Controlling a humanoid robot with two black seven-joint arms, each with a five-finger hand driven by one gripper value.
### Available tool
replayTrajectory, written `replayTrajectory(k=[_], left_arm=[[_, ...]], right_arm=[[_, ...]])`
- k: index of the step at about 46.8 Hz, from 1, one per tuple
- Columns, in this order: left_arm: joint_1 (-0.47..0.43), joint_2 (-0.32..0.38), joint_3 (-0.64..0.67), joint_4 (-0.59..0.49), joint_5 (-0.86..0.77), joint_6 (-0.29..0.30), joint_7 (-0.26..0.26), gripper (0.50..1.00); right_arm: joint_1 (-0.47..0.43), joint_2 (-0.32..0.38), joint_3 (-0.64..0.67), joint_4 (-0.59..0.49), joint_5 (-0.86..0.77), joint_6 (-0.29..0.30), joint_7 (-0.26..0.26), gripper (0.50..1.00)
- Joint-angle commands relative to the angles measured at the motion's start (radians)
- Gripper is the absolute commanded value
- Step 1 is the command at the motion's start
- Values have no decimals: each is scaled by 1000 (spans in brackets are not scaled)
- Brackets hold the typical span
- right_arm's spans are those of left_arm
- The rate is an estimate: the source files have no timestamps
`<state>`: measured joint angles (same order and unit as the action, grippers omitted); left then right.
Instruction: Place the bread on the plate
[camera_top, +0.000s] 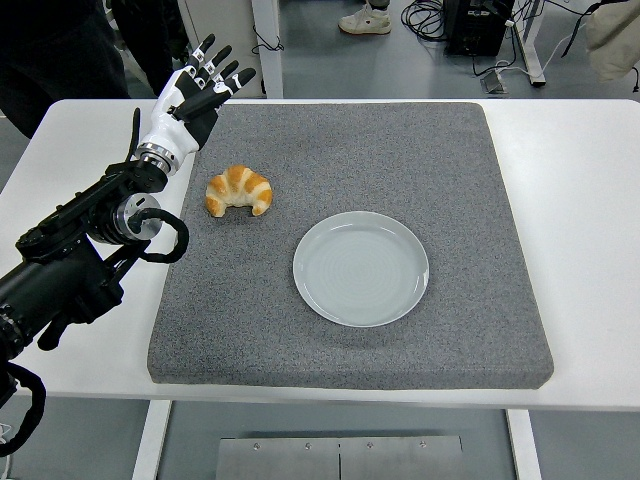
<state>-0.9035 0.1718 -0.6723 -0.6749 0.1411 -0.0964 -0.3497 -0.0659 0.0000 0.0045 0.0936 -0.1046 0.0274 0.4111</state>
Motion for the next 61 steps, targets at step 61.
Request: replayTrajectory(k=[61], left_arm=[[12,2,-1,9,0,-34,14,968]], right_arm=[[1,0,0,0,0,-1,0,1000]])
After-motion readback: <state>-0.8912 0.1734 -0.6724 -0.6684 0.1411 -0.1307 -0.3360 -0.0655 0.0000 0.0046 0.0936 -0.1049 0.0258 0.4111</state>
